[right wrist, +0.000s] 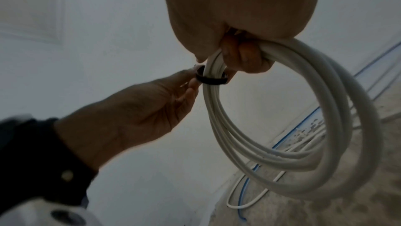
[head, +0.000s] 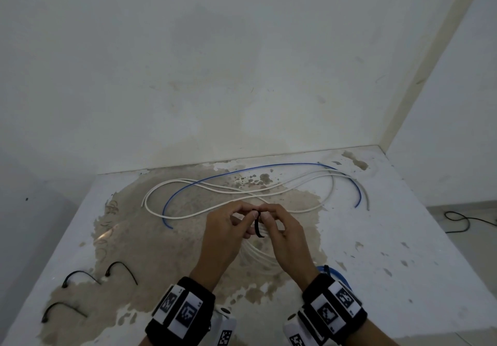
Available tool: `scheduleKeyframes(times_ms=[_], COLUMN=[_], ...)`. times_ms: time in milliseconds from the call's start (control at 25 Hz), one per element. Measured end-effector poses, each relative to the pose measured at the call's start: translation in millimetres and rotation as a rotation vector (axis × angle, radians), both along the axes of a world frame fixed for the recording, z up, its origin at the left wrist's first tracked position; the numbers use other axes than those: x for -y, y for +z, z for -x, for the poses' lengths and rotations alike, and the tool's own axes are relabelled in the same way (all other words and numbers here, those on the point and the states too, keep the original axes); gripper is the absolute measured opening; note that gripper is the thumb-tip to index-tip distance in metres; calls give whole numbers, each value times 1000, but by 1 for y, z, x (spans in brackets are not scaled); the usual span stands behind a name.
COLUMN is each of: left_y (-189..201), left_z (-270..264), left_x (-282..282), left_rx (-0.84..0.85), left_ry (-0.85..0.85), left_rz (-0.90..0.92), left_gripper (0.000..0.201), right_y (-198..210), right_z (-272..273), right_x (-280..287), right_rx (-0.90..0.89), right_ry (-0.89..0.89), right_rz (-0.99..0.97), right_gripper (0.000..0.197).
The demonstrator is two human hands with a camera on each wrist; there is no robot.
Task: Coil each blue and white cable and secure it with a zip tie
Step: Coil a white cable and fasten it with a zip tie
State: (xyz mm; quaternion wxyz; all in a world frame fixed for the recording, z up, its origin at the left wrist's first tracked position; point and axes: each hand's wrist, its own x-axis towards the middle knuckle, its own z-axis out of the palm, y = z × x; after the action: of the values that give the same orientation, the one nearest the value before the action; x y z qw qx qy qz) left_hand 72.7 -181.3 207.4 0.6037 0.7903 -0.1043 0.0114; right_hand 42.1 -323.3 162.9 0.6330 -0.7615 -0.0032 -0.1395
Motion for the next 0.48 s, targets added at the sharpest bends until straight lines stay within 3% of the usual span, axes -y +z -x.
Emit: scheduleKeyframes(times_ms=[160,280,480], left_y=[0,10,37], left_z=[0,-6,-13], left_x=[-7,-12,-13], left_rx=[-45,-27,166], left_ry=[-36,-43,-79], left_rz=[-14,-29,-92], left_gripper=[9,8,10], right_y=[11,19,18], right_z=[-3,-3,-9], right_x=[3,7,11], right_rx=[-64,-211,-354], right_ry=[118,199,315], right_rz=[-99,-203,-355], right_gripper=[19,20,27])
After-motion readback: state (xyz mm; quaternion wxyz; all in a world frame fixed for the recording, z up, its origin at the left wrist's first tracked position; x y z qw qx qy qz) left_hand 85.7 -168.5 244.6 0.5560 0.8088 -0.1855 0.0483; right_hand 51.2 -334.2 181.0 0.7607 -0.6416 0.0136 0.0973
